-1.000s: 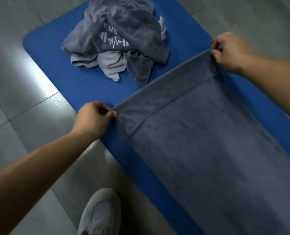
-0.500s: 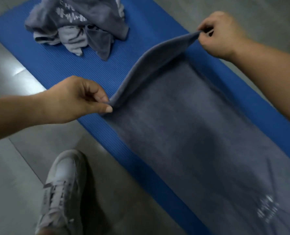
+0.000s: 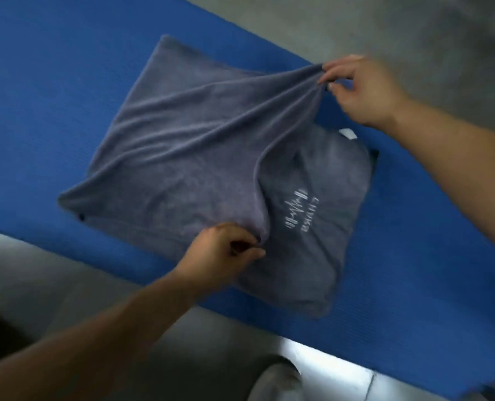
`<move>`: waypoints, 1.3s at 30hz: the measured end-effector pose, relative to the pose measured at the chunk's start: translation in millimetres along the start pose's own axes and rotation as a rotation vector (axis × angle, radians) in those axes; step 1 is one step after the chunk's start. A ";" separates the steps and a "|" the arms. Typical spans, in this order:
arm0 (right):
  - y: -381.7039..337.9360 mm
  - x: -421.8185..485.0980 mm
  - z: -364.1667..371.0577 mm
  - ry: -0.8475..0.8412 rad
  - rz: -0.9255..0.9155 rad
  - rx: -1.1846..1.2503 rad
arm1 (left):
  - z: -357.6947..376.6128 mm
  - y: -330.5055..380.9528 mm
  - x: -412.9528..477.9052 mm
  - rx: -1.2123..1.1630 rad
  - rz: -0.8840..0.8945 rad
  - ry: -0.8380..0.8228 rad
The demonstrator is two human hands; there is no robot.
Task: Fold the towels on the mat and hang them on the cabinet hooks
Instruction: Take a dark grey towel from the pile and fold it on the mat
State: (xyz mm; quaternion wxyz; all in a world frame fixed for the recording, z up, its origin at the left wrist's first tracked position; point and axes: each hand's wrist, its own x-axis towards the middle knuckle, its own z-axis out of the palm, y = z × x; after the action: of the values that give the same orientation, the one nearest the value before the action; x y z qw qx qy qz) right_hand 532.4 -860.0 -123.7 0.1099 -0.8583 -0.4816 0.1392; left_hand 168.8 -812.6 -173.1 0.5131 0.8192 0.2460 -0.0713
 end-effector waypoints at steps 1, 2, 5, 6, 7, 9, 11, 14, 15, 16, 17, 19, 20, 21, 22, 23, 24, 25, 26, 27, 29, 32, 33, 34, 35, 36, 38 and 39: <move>17.8 -19.5 2.2 -0.006 0.030 0.008 | 23.4 3.4 -1.4 0.001 -0.009 0.013; 33.4 -37.6 4.4 -0.004 0.056 0.017 | 43.5 8.3 -4.3 0.013 -0.011 0.011; 65.9 -78.1 14.6 0.040 0.117 0.068 | 87.0 18.4 -19.8 0.053 0.008 -0.045; 72.5 -87.6 17.9 0.059 0.132 0.082 | 97.2 20.1 -25.3 0.064 0.021 -0.053; 77.8 -95.9 21.7 0.073 0.147 0.091 | 105.4 22.2 -30.3 0.077 0.042 -0.053; 85.6 -111.2 30.3 0.069 0.169 0.105 | 119.6 23.9 -38.2 0.106 0.085 -0.047; 90.6 -124.5 39.0 0.051 0.189 0.112 | 131.1 24.4 -43.2 0.135 0.097 -0.035; 93.4 -134.8 51.2 0.018 0.217 0.112 | 146.6 26.7 -47.8 0.188 0.100 -0.028; 94.0 -136.2 54.1 0.011 0.232 0.110 | 152.0 28.9 -49.0 0.205 0.115 -0.027; 94.6 -137.6 56.1 0.003 0.252 0.106 | 157.5 30.7 -50.1 0.223 0.133 -0.024; 95.4 -139.0 57.5 0.000 0.265 0.097 | 163.4 31.6 -50.2 0.244 0.154 -0.017; 98.5 -141.0 59.9 -0.003 0.270 0.064 | 174.1 30.0 -47.6 0.291 0.188 -0.001; 100.1 -142.1 61.2 -0.003 0.277 0.047 | 178.1 27.6 -45.7 0.315 0.198 -0.003; 101.6 -142.4 62.7 0.007 0.281 0.041 | 181.1 24.7 -43.6 0.339 0.201 -0.016; 102.7 -142.5 64.4 0.012 0.281 0.038 | 182.5 21.8 -42.2 0.362 0.205 -0.038; 104.1 -141.3 67.3 0.007 0.280 0.043 | 182.4 20.7 -42.0 0.377 0.214 -0.070; 105.5 -140.4 69.9 -0.020 0.283 0.038 | 180.9 21.2 -42.0 0.386 0.229 -0.104; 107.2 -139.7 72.0 -0.057 0.289 0.012 | 177.2 24.3 -41.4 0.378 0.240 -0.136; 106.5 -139.3 72.5 -0.095 0.313 -0.044 | 171.0 27.6 -39.9 0.358 0.237 -0.163; 103.8 -138.1 72.9 -0.106 0.352 -0.101 | 160.0 30.7 -36.0 0.328 0.220 -0.187; 89.2 -133.6 70.1 -0.036 0.399 -0.161 | 127.8 28.6 -22.7 0.279 0.152 -0.120; 43.7 -112.9 68.2 0.040 0.283 -0.184 | 60.6 1.9 -0.3 0.265 -0.021 0.270; 27.1 -99.8 71.8 0.012 0.215 -0.153 | 34.8 -11.2 6.1 0.272 -0.086 0.382; 9.5 -85.3 77.0 -0.025 0.139 -0.101 | 8.1 -23.6 10.5 0.290 -0.157 0.466; -8.1 -69.3 83.2 -0.055 0.070 -0.038 | -19.8 -36.4 12.7 0.312 -0.247 0.525; -25.3 -53.2 89.8 -0.065 0.016 0.020 | -45.7 -50.2 12.1 0.330 -0.357 0.563; -59.4 -19.3 102.0 -0.049 -0.037 0.097 | -93.3 -79.6 5.0 0.345 -0.604 0.573; -75.5 -1.2 107.1 -0.037 -0.031 0.109 | -111.6 -91.1 -0.6 0.343 -0.707 0.540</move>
State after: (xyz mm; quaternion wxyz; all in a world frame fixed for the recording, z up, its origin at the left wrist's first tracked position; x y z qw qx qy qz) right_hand 434.8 -816.5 -199.5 0.1494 -0.8409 -0.4883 0.1794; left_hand 109.8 -682.9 -194.6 0.2326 0.7474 0.6188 -0.0654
